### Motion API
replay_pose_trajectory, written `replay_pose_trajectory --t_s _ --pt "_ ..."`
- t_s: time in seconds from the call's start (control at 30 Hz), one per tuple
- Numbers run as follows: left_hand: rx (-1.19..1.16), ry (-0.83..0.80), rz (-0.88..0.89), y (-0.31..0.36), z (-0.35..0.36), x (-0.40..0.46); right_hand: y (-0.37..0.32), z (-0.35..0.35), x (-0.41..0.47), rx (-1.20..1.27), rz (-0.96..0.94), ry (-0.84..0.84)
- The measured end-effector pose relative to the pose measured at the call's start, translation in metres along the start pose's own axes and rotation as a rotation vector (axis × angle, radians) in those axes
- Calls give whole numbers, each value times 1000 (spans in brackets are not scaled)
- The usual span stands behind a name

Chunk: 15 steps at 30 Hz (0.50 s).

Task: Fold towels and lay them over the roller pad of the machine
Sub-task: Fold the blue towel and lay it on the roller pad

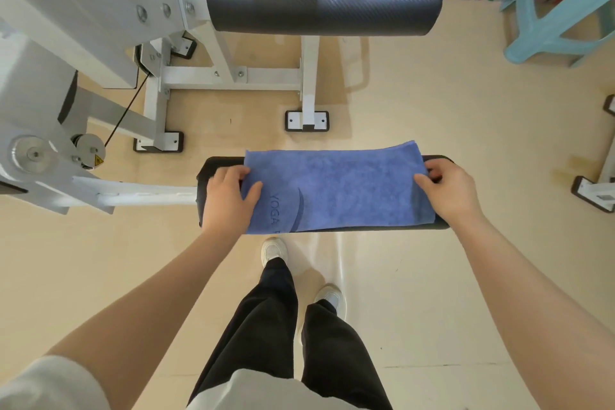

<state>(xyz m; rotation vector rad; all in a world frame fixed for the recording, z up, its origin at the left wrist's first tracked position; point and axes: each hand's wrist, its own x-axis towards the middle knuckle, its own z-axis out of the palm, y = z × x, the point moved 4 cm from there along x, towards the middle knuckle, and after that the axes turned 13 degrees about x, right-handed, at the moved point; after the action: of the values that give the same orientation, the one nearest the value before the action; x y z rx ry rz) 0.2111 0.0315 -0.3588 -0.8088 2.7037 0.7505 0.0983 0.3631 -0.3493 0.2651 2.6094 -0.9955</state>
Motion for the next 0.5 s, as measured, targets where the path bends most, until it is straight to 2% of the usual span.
replay_pose_trajectory --t_s 0.1,0.17,0.37,0.5 --pt "-212 -42 -204 -10 5 -22 18 -3 -27 164 111 47" --pt "-273 -50 -301 -12 9 -33 24 -2 -38 263 143 75" --pt "-363 -43 -440 -14 22 -53 28 7 -47 402 226 -1" --pt "-386 -53 -422 -23 20 -52 37 0 -42 491 273 -63"
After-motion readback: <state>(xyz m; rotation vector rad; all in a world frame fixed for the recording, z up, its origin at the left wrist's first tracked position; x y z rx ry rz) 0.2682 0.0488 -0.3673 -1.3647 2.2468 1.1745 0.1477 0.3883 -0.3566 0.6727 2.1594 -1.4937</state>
